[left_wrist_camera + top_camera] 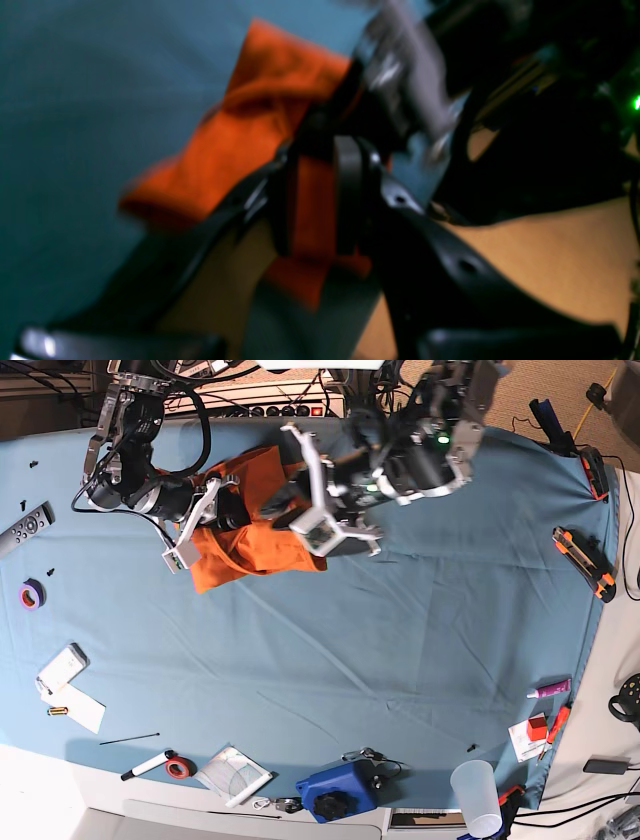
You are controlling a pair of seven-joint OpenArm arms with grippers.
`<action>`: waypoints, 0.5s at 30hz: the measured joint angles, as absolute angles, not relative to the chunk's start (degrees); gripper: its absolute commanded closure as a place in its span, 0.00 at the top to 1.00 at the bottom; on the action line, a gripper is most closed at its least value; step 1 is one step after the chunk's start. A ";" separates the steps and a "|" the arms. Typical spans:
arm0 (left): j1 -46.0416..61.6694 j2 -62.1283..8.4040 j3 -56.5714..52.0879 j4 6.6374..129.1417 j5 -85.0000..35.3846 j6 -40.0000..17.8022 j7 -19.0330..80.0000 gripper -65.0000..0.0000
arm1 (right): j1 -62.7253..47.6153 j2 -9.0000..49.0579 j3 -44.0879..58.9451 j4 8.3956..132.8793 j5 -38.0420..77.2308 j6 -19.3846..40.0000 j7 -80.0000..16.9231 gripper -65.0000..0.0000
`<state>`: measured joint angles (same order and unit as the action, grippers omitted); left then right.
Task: Layout the t-shirt on the table in an organized manner, then fold the t-shirt properly
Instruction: 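Fold the other strip end over with the right gripper onto the stack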
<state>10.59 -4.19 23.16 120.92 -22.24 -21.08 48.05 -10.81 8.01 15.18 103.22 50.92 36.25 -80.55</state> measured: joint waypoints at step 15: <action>0.49 -0.58 26.92 93.32 -12.62 -9.82 45.80 0.17 | -8.99 7.92 28.34 111.24 52.56 36.07 -80.97 0.18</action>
<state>0.49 -0.58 26.92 93.32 -12.62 -9.82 45.80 -8.99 7.92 28.34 111.24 52.56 36.07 -80.97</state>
